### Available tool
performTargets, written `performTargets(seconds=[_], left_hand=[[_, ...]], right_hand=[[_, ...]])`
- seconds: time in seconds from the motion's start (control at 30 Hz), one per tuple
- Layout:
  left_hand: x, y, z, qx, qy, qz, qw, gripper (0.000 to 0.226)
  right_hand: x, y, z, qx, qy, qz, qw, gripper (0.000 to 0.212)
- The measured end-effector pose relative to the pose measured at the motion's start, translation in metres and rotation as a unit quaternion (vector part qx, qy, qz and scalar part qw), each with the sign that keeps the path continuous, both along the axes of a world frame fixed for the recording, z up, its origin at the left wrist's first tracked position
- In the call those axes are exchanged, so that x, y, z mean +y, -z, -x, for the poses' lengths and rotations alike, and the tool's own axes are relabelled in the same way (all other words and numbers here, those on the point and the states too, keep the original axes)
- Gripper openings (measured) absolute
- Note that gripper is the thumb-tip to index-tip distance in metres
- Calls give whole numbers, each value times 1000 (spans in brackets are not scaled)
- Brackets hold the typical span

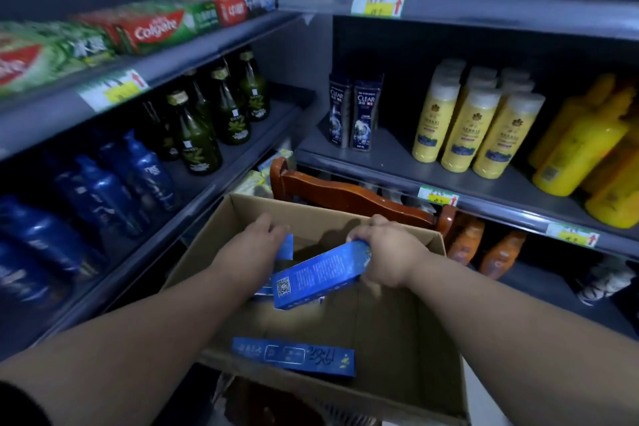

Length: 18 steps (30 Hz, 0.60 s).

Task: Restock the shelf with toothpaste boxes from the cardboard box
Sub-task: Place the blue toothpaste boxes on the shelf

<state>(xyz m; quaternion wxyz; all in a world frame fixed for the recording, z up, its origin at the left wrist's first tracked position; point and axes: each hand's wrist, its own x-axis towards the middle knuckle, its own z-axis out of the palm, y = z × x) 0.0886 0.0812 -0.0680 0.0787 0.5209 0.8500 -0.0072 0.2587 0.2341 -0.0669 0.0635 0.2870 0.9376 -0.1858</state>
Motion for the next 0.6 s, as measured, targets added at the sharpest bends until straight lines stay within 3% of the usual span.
performTargets(seconds=[0.2,0.37,0.6], left_hand=[[-27,-27,1,-13,-56,-53,997,54],[-53,-50,6,-64,-88,-151,982,53],[-111,-105,27,-65,-93,-290,950,48]], right_hand=[[-7,-25,7,40,-14,30,999,56],[-11,-44,13,41,-11,52,998,55],[-33,-92,36,44,-1,214,976,42]])
